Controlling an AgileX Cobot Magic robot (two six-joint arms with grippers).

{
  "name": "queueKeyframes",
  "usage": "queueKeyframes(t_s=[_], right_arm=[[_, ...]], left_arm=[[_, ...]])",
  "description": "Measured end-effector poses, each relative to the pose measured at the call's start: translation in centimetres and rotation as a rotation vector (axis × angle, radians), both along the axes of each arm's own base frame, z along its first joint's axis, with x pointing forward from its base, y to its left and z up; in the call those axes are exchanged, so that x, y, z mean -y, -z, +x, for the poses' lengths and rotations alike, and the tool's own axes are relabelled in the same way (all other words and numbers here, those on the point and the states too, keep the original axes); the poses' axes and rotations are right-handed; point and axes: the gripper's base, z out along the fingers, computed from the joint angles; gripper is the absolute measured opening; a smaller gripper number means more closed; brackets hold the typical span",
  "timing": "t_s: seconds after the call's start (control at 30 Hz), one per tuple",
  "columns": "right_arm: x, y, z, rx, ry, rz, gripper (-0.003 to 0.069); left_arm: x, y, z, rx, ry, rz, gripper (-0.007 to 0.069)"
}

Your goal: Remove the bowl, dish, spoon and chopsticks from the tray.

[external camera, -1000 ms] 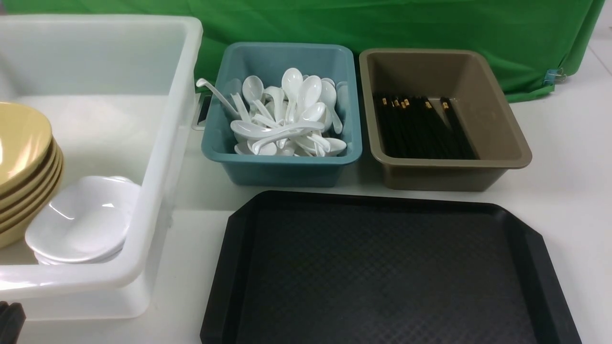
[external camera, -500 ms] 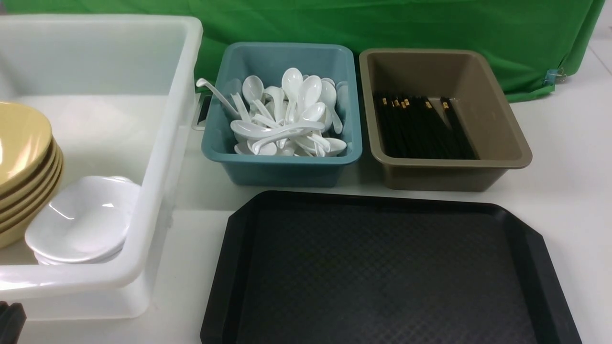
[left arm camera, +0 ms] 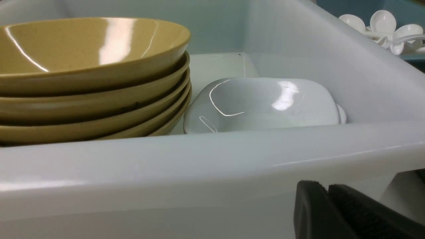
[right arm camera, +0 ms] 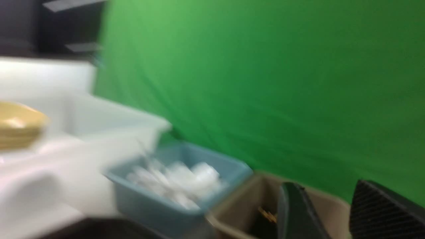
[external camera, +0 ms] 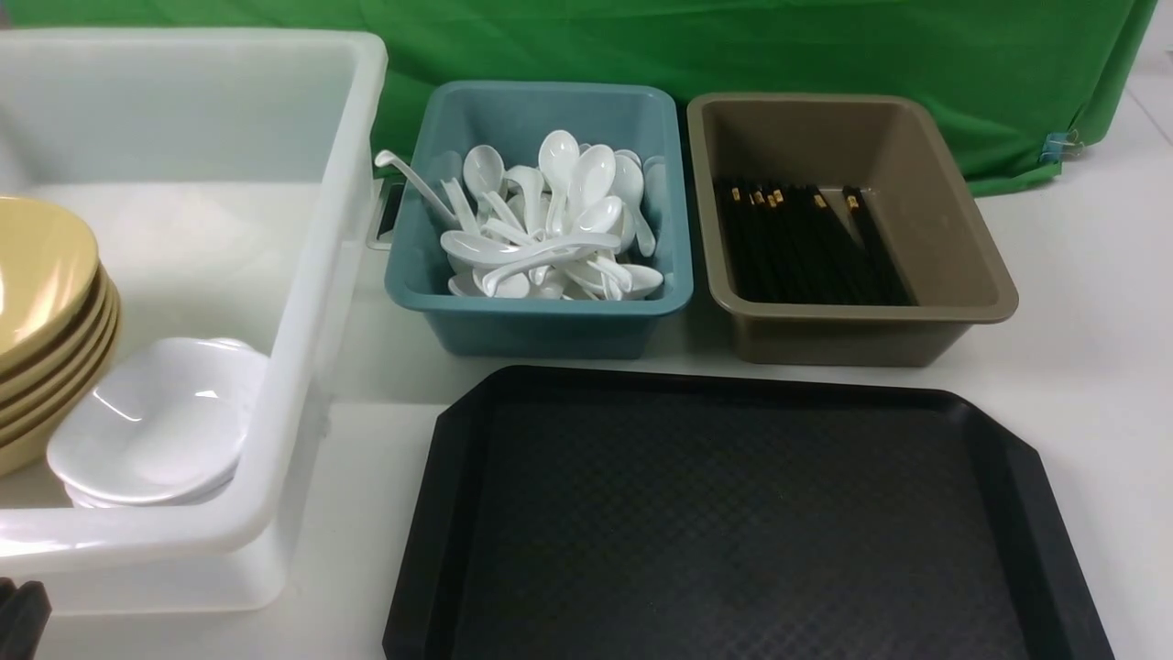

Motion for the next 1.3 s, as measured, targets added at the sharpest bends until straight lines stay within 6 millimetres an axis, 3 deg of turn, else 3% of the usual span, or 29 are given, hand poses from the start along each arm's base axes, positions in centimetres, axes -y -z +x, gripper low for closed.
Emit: queueKeyframes(t_s=[0.07,0.27,0.33,1.3], right_arm=[[0.0,1.1,0.5,-0.035,0.055,-0.019,0.0241],[1.0,9.3,2.5,-0.249,0.378,-0.163,0.0241],[1.4,10.8,2.6,-0.321,0.437,-0.165,0.0241],[1.6,11.0,2.6,-0.332,0.469,-0.157,0.0241]], left_arm=[[0.0,0.0,0.0,0.0,0.0,0.002,0.0045],[0.0,0.0,0.0,0.0,0.0,0.006,0.0052],[0.0,0.0,0.0,-0.001,0.0,0.008,0.0055],[0.0,0.0,0.0,0.001,0.0,0.01,0.0078]])
